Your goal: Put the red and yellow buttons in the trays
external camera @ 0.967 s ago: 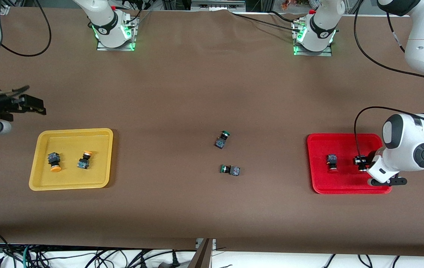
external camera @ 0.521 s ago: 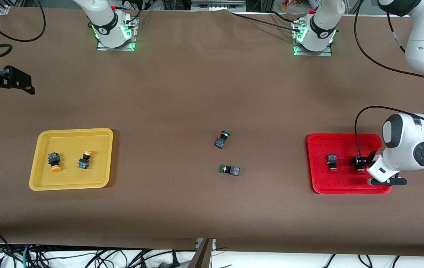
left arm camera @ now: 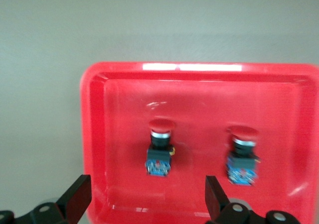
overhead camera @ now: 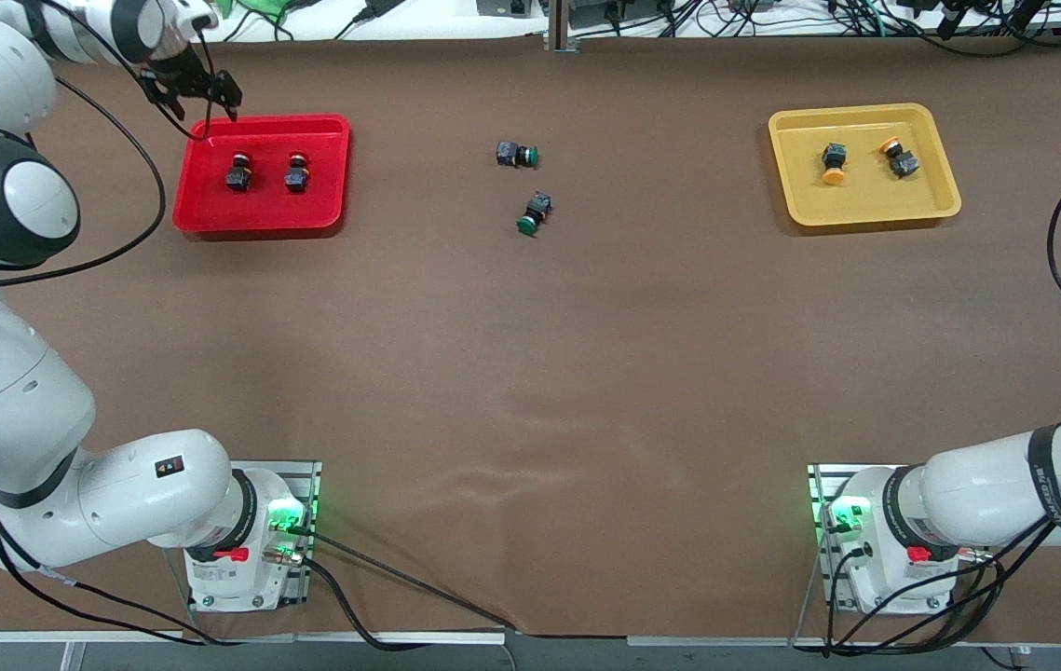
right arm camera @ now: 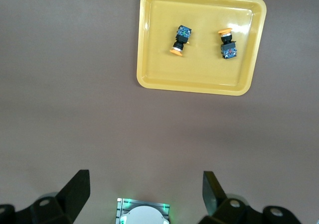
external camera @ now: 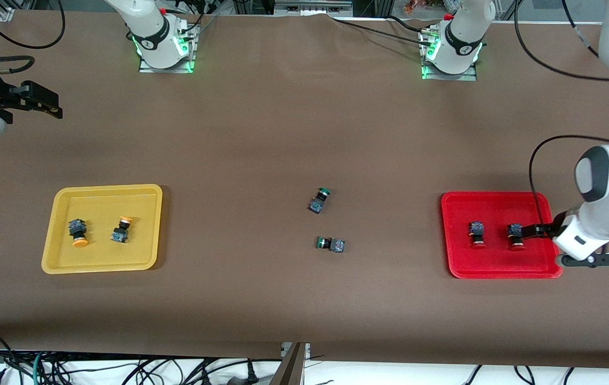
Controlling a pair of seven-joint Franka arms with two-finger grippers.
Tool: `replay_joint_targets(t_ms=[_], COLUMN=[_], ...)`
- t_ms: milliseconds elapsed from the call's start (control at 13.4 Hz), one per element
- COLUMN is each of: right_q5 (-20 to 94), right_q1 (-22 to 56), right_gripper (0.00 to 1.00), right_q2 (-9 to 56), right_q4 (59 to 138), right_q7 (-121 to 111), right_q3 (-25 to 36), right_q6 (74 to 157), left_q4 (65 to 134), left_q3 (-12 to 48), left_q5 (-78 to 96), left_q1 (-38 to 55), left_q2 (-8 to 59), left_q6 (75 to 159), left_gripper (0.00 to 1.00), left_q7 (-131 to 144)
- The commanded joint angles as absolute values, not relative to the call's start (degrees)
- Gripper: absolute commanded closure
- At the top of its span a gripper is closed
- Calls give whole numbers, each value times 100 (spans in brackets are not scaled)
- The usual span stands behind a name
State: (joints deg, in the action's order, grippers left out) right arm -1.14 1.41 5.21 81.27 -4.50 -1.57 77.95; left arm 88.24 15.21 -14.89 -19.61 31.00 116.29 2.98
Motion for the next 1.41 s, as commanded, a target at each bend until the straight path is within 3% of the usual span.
replay_joint_targets(t_ms=[0, 298, 669, 1116, 1339], right_q5=[-140, -132, -132, -132, -132], right_q1=[114, 105, 105, 123, 123], right_gripper=[0, 0, 0, 0, 0], right_q2=[474, 527, 606, 606, 606], right_q4=[8209, 8147, 8086, 8086, 8086], right_q7=[-351, -352, -352, -352, -352], right_q3=[-211, -202, -202, -202, -202], right_q6=[7708, 7690, 7691, 7690, 7699], left_q4=[8991, 8982, 9009, 9035, 8982], left_q3=[1826, 1907, 1794, -173, -273], left_q5=[-1284, -521, -160, 61, 53], left_q1=[-2012, -2004, -1934, 58, 202], left_q2=[2270, 1391, 810, 238, 167], left_q6=[10963, 10126, 9879, 9458, 9211], left_gripper=[0, 0, 0, 0, 0], left_q7=[202, -60, -253, -369, -343])
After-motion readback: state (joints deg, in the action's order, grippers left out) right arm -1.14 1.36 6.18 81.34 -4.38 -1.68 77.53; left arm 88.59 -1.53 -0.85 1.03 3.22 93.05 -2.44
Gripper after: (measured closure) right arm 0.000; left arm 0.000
